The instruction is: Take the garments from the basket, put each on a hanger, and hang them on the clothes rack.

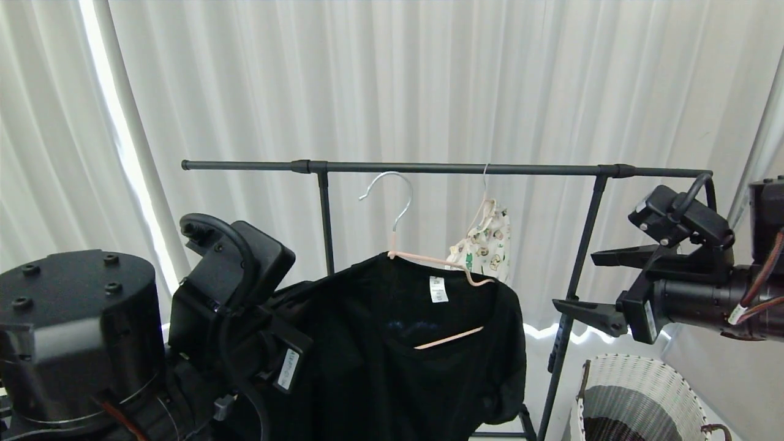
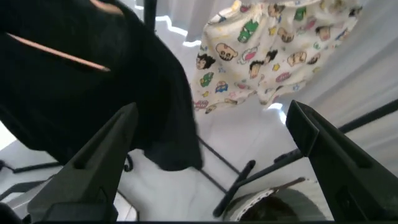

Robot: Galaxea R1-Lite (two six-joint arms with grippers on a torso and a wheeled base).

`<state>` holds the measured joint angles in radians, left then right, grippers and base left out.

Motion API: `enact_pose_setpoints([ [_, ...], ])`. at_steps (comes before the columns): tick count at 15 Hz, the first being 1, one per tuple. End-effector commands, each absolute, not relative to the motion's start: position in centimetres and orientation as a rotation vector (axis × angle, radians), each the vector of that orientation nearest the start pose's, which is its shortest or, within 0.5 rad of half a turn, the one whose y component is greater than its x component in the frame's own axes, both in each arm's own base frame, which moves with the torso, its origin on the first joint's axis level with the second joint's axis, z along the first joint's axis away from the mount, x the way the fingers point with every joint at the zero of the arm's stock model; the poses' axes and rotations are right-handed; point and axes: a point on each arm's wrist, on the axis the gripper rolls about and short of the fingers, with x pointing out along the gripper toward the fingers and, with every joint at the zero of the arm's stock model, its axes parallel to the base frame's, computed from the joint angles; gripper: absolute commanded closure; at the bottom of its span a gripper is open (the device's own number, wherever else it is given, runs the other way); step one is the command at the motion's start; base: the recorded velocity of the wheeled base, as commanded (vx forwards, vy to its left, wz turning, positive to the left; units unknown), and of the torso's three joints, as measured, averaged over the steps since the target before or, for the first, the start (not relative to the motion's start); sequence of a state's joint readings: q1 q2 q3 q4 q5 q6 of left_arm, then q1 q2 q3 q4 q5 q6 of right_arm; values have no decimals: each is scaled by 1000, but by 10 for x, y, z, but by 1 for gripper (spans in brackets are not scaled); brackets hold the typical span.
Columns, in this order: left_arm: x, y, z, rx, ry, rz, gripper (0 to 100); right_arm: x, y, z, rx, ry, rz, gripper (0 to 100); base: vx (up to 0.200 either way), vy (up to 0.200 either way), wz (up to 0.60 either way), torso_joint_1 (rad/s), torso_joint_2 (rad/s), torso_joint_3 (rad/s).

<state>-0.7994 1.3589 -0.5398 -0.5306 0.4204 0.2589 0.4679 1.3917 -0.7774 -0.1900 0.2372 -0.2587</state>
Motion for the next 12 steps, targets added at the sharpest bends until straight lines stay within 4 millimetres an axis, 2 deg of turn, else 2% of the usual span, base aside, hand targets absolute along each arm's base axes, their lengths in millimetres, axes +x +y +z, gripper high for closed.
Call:
enact_pose_setpoints([
  [1, 145, -150, 188, 426, 180, -453, 100, 198, 107, 219, -335, 298, 789, 0, 0, 0, 0, 0, 0, 0],
  [4, 137, -164, 192, 393, 110, -520, 100, 195, 111, 225, -394, 226, 929, 0, 0, 0, 0, 0, 0, 0],
  [7, 131, -168, 174, 431, 69, -555, 100, 188, 118, 238, -393, 214, 1031, 0, 0, 0, 0, 0, 0, 0],
  [9, 131, -170, 169, 478, 13, -559, 100, 182, 123, 248, -403, 247, 1082, 0, 0, 0, 0, 0, 0, 0],
  [12, 133, -175, 171, 491, -17, -564, 100, 168, 136, 247, -413, 318, 1205, 0, 0, 0, 0, 0, 0, 0],
])
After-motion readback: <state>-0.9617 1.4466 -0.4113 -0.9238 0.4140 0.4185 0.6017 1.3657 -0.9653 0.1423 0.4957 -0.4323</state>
